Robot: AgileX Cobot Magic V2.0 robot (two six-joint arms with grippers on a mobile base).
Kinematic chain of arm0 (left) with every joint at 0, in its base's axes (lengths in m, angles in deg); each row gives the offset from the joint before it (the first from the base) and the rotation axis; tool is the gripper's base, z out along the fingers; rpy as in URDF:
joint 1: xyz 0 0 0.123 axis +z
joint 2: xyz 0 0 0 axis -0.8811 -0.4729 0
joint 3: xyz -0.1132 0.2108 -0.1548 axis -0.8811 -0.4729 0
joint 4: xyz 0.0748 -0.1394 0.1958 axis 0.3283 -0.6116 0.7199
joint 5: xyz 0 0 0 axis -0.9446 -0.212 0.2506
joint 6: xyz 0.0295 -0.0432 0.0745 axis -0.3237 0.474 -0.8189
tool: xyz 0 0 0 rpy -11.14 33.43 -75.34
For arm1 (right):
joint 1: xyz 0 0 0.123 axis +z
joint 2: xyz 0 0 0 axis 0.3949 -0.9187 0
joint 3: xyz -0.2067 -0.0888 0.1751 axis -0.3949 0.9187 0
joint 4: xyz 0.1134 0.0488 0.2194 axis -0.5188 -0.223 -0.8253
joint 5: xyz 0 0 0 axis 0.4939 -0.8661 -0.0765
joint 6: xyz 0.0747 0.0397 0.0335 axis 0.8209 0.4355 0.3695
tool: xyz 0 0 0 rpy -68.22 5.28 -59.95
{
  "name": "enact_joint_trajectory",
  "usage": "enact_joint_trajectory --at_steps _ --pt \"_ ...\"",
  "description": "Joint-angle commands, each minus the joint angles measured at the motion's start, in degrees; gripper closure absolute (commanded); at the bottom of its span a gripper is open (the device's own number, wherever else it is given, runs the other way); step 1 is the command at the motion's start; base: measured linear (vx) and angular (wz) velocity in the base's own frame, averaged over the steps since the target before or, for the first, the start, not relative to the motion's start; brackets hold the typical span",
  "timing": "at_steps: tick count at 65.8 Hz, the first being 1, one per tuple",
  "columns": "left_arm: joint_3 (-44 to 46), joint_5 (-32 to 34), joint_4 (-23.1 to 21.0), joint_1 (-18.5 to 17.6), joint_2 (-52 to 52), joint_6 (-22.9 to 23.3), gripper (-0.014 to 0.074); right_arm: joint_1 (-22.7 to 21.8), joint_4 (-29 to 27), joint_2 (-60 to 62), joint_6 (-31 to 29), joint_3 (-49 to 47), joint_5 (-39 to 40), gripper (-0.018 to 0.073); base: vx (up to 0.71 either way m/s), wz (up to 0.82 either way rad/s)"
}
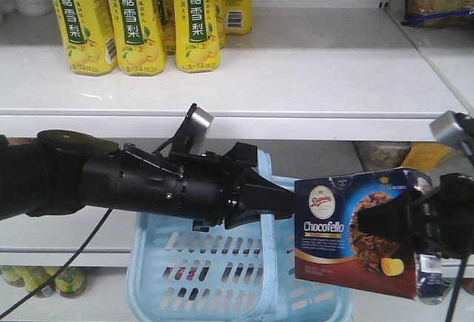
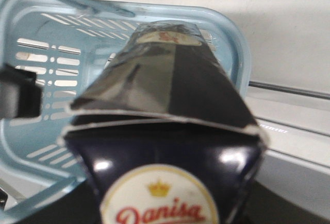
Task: Left arm holds basket, right arm returns cookies
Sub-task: 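Grasp the Chocofello box with the right gripper and lift it out, then carry the box up onto the upper shelf with the right gripper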
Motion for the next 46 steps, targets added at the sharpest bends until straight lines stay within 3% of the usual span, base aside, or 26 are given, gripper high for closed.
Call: enact_joint_trajectory --at_steps 1,15,46 --pt "2.1 -0.1 -7.1 0.3 2.5 -1.3 0.0599 -2.0 -1.6 6.2 1.0 -1.5 -1.1 0.0466 0.00 0.00" --pt "2.1 -0.1 -7.1 0.3 2.5 -1.3 0.0599 -2.5 0.6 12.4 2.8 -7.2 -0.1 0.0464 0.00 0.00" --pt "2.1 -0.1 -7.1 0.3 2.5 -1.3 0.0599 -2.5 16.9 6.3 7.4 -29.1 -1.4 0.0461 0.00 0.00"
